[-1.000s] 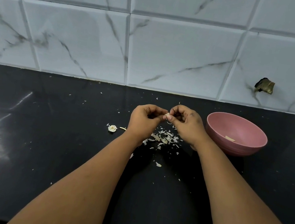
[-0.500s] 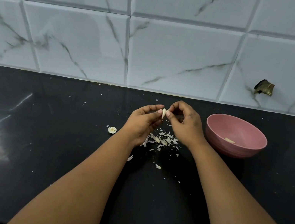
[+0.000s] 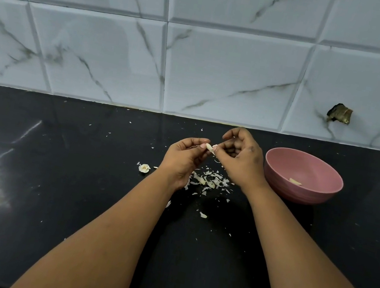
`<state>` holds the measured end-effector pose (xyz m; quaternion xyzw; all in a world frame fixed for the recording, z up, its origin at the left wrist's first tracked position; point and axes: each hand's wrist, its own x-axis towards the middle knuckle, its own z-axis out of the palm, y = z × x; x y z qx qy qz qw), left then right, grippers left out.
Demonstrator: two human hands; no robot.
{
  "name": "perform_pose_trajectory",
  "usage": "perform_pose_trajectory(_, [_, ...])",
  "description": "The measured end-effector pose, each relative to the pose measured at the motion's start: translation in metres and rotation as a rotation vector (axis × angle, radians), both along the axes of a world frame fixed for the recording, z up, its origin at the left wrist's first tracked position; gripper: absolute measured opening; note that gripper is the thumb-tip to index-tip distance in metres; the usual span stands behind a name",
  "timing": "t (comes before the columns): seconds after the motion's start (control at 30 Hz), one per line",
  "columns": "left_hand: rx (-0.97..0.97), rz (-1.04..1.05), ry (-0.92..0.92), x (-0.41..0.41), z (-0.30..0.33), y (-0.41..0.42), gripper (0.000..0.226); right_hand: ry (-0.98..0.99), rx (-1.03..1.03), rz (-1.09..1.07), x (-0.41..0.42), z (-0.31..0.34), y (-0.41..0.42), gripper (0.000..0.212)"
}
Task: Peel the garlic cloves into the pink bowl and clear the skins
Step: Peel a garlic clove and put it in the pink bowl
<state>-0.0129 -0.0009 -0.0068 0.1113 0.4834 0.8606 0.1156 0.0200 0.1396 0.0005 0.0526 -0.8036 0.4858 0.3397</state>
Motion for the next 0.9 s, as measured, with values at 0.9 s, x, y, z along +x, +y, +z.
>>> perform_pose_trajectory(0.9, [-0.156, 0.119, 0.114, -0.0014, -0.0021, 0.0029, 0.008, -0.257, -0.101, 0.032, -0.0039, -0.0049, 0.0015, 0.015])
